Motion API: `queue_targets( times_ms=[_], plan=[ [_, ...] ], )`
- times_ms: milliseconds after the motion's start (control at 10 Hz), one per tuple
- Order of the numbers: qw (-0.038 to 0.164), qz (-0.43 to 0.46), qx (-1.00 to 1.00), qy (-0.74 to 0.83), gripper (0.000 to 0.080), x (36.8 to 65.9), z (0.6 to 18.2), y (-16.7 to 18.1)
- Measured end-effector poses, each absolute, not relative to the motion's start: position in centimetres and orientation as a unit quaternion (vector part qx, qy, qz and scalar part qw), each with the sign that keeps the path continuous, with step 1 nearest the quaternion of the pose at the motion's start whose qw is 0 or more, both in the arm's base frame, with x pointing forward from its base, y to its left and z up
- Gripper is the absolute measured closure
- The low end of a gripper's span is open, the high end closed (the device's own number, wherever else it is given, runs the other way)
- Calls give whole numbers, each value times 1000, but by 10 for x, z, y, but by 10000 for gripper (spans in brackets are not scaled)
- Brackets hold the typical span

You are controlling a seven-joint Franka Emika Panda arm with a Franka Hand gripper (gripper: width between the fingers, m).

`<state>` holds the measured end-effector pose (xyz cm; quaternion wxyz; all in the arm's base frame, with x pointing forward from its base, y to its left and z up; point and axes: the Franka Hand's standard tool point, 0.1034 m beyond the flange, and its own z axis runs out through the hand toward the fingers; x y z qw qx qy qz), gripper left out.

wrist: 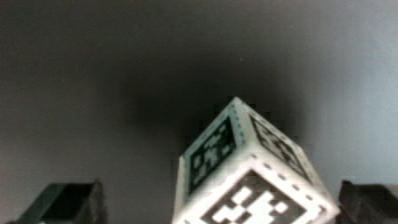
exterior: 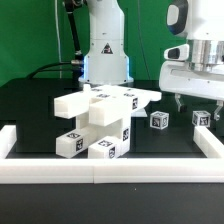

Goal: Assemble chair

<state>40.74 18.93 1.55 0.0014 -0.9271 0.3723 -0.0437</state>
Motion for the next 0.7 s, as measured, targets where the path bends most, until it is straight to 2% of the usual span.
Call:
queue_targets(
  times_ms=[200,300,400,500,700],
  plan=[
    [2,-45,-928,371,150,410,15,192],
    [2,-45,-928,370,199,411,14,192],
    [0,-45,-928,370,199,411,13,192],
    [0,-45,-928,370,377,411,12,192],
    [1,-46,-928,369,406,411,13,192]
  ],
)
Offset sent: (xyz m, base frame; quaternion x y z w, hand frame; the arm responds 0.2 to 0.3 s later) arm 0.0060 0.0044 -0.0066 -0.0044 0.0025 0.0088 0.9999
